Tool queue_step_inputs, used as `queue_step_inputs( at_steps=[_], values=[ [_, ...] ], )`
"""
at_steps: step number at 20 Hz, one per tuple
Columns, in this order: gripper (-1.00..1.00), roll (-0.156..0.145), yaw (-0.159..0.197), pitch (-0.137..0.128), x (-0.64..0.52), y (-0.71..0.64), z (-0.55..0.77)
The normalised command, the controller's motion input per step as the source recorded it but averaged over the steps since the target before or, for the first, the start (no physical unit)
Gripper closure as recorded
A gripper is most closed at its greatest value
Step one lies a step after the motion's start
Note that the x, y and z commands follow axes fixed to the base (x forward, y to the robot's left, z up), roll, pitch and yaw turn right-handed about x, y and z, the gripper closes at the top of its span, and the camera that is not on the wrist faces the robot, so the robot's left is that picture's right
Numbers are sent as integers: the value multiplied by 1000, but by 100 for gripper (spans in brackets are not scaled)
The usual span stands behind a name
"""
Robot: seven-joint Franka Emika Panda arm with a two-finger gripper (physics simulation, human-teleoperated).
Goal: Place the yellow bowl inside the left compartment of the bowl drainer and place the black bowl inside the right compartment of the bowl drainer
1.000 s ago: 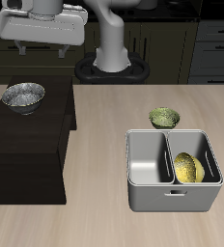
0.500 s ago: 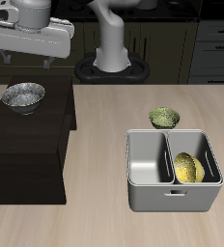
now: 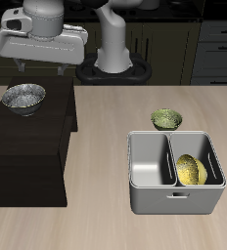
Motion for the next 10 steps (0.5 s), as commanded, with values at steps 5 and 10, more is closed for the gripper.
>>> queue_step_inputs(
  at_steps=[5,10],
  values=[
    [-100,2,-16,32,88,63,-228],
    [-100,4,-22,38,65,25,-282]
  ],
)
